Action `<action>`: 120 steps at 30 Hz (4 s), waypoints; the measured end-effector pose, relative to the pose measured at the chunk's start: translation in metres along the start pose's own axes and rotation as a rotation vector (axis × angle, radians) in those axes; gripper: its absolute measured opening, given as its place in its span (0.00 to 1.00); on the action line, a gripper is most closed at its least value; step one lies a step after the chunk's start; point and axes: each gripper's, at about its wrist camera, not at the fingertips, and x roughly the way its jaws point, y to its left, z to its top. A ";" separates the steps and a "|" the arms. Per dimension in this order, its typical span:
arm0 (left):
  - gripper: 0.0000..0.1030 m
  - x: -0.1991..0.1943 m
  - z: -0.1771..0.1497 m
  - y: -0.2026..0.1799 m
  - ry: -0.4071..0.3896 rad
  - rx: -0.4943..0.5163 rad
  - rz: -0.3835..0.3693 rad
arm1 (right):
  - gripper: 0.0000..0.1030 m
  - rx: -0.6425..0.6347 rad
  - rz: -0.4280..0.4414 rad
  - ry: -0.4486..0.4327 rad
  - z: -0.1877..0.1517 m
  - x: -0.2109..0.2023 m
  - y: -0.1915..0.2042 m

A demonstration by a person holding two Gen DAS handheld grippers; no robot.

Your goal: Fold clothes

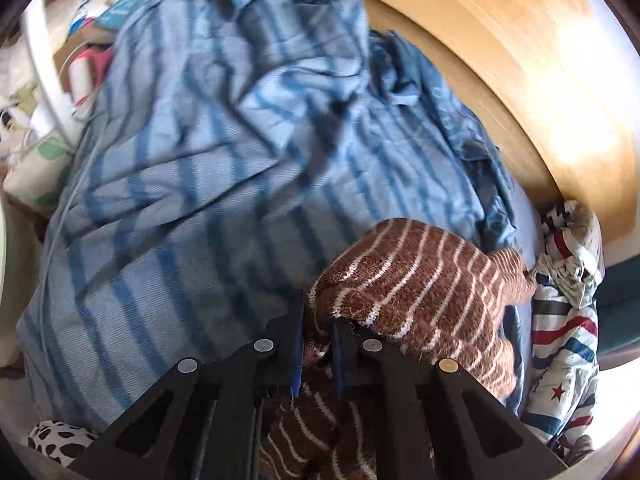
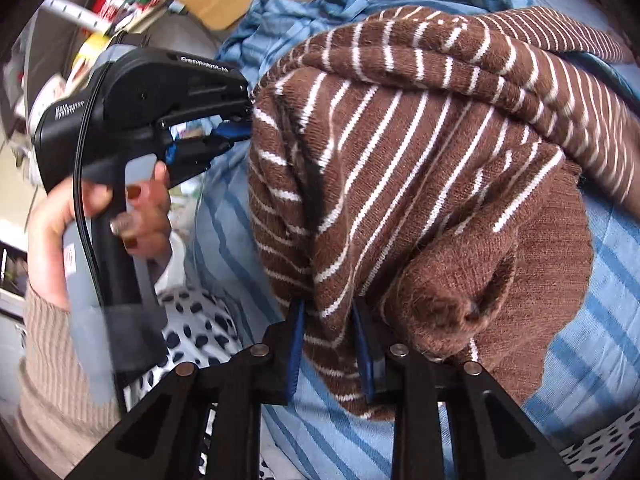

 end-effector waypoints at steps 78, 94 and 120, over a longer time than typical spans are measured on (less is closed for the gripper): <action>0.76 -0.088 -0.039 0.018 0.118 -0.150 -0.183 | 0.17 0.213 -0.450 -0.439 0.062 -0.110 -0.078; 0.76 -0.046 -0.080 -0.051 0.203 0.017 -0.175 | 0.82 0.266 -0.332 -0.425 0.051 -0.135 -0.079; 0.76 -0.003 -0.083 -0.051 0.338 -0.037 -0.233 | 0.65 0.643 -0.786 -0.409 0.048 -0.155 -0.175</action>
